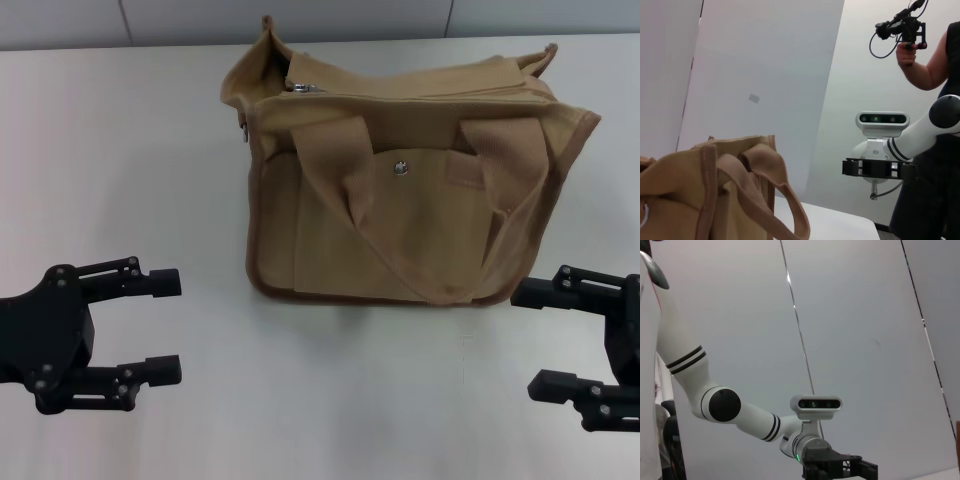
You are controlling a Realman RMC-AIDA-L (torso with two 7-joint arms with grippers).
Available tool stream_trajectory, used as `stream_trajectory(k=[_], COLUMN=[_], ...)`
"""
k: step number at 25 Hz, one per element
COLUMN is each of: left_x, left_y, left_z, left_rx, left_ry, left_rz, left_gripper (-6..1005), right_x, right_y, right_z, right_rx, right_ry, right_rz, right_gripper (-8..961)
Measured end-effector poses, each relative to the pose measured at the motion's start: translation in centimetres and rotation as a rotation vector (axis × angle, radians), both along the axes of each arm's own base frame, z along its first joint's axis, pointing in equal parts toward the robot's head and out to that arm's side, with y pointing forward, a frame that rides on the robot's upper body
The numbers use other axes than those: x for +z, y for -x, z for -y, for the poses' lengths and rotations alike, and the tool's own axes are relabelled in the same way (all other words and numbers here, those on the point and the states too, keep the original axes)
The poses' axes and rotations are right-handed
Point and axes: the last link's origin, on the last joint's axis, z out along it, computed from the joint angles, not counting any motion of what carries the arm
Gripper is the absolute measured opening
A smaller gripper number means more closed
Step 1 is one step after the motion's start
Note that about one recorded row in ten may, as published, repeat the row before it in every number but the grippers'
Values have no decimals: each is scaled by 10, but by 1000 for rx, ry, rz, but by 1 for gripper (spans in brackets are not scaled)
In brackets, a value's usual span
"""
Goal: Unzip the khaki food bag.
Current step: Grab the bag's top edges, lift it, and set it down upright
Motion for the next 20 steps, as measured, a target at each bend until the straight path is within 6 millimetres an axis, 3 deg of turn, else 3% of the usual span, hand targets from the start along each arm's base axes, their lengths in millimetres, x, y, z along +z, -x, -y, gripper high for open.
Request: stream_trajectory(k=[20], left_x=[-8], left_y=[-1], left_z=[-6], left_rx=[18], left_ry=[-30], left_rz=[-7], left_gripper=[761], right_x=[-2], right_y=[0], right_z=[0], right_rx=[-4], right_ry=[0], right_rz=[1], right_gripper=[727])
